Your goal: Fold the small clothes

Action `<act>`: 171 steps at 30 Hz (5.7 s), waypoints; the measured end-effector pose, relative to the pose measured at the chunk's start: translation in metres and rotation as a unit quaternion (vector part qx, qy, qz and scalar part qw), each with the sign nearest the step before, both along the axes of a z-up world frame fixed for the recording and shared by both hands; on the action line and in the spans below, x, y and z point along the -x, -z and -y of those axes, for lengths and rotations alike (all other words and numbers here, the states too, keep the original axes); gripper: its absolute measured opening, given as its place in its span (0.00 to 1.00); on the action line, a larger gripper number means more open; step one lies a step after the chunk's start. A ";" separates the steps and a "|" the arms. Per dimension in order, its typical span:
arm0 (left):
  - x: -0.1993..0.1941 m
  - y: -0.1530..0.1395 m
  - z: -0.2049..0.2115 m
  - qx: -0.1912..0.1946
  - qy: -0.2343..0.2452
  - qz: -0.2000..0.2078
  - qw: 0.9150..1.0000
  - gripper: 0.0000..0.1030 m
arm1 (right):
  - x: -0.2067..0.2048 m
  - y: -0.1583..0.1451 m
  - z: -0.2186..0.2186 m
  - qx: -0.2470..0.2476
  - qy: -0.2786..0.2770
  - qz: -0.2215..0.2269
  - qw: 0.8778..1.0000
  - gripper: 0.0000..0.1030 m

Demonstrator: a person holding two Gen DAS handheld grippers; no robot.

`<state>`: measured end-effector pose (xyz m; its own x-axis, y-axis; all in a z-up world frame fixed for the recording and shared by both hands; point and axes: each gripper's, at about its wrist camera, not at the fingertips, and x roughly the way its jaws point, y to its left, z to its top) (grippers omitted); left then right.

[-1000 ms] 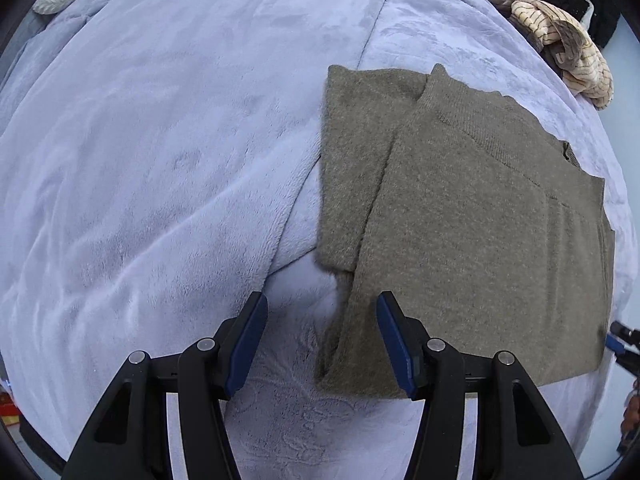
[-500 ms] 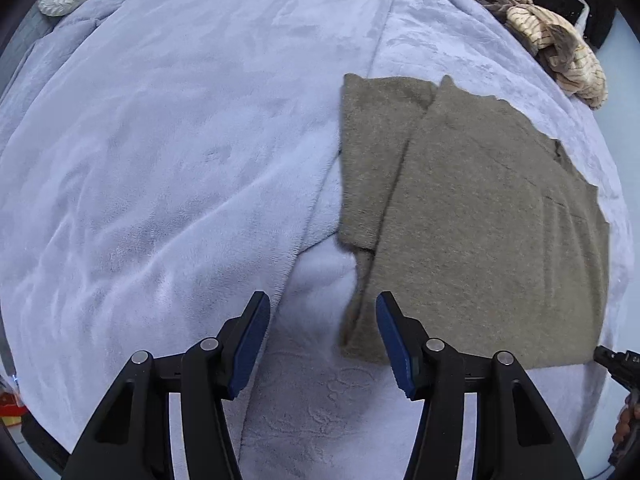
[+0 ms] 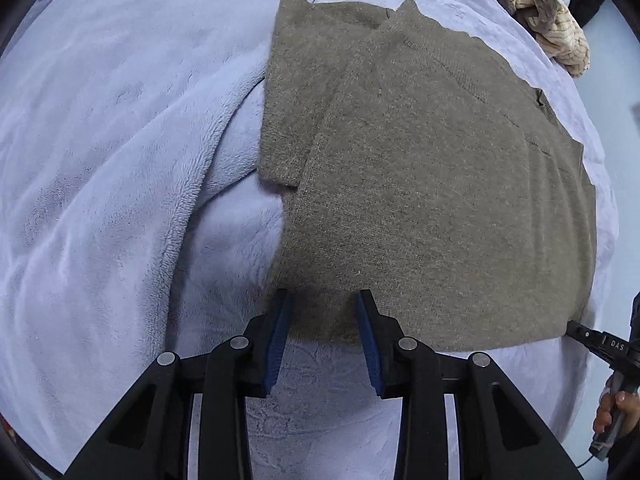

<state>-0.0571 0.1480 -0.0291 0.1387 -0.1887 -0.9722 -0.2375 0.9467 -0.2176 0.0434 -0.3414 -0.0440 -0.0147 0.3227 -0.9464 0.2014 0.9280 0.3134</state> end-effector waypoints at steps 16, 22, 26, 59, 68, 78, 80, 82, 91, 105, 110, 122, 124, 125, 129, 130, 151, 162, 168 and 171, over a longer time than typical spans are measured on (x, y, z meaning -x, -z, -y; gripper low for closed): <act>0.046 -0.051 0.010 -0.066 -0.033 -0.015 0.997 0.50 | 0.010 -0.011 0.006 -0.024 0.029 -0.018 0.999 0.16; 0.018 -0.064 0.028 -0.079 -0.030 -0.002 0.996 0.50 | 0.019 -0.018 0.010 -0.044 0.030 -0.015 0.998 0.17; -0.019 -0.069 0.034 -0.086 -0.024 0.027 0.996 0.50 | 0.023 -0.019 0.009 -0.058 0.025 -0.015 0.998 0.17; -0.056 -0.048 0.006 -0.033 0.083 0.014 0.996 0.50 | 0.089 -0.070 -0.126 -0.081 0.080 0.006 0.993 0.61; -0.034 -0.055 -0.018 -0.038 0.098 0.018 0.994 0.82 | 0.107 -0.068 -0.159 -0.078 0.092 -0.008 0.993 0.72; -0.020 -0.044 -0.032 -0.049 0.101 0.016 0.994 1.00 | 0.107 -0.061 -0.190 -0.077 0.084 -0.023 0.993 0.76; -0.018 -0.041 -0.036 -0.048 0.098 0.010 0.994 1.00 | 0.101 -0.058 -0.193 -0.081 0.080 -0.026 0.993 0.80; -0.017 -0.036 -0.041 -0.042 0.087 -0.004 0.995 1.00 | 0.095 -0.055 -0.196 -0.084 0.077 -0.027 0.993 0.81; -0.009 -0.001 -0.064 0.032 0.051 -0.055 0.997 1.00 | 0.073 -0.034 -0.203 -0.123 0.087 -0.041 0.988 0.81; -0.038 -0.001 -0.083 0.132 0.002 0.006 0.991 1.00 | 0.051 0.037 -0.208 -0.313 0.209 -0.016 0.926 0.81; -0.043 0.007 -0.074 0.162 -0.011 0.007 0.987 1.00 | 0.046 0.046 -0.211 -0.343 0.238 0.002 0.909 0.82; -0.066 0.009 -0.069 0.298 -0.025 0.005 0.954 1.00 | 0.029 0.041 -0.202 -0.442 0.277 0.009 0.853 0.10; -0.078 0.013 -0.062 0.320 -0.019 0.006 0.947 1.00 | 0.022 0.024 -0.200 -0.452 0.256 0.035 0.854 0.10; -0.084 0.014 -0.061 0.331 -0.018 0.008 0.944 1.00 | 0.017 0.015 -0.199 -0.453 0.241 0.046 0.857 0.10; -0.110 0.021 -0.056 0.376 -0.035 0.019 0.926 1.00 | 0.011 0.001 -0.203 -0.454 0.212 0.059 0.864 0.10; -0.118 0.022 -0.053 0.383 -0.038 0.018 0.923 1.00 | 0.010 0.000 -0.205 -0.453 0.209 0.058 0.865 0.10; -0.149 0.027 0.022 0.191 0.082 -0.004 0.978 0.37 | 0.030 -0.033 -0.139 -0.244 0.073 0.064 0.965 0.56; -0.160 0.016 0.059 0.096 0.070 0.002 0.993 0.36 | -0.021 0.006 -0.123 -0.049 0.005 0.062 0.997 0.13; -0.164 -0.044 0.115 0.044 0.124 0.081 0.988 0.26 | -0.019 0.010 -0.113 -0.077 -0.012 0.071 0.994 0.12; -0.169 -0.083 0.158 0.041 0.152 0.123 0.980 0.26 | -0.017 0.005 -0.088 -0.137 0.009 0.060 0.989 0.12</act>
<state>0.1120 -0.0095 0.0535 0.2923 -0.3331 -0.8964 0.1221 0.9427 -0.3105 0.0605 -0.2536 -0.0495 0.1008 0.5658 -0.8184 0.1630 0.8020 0.5746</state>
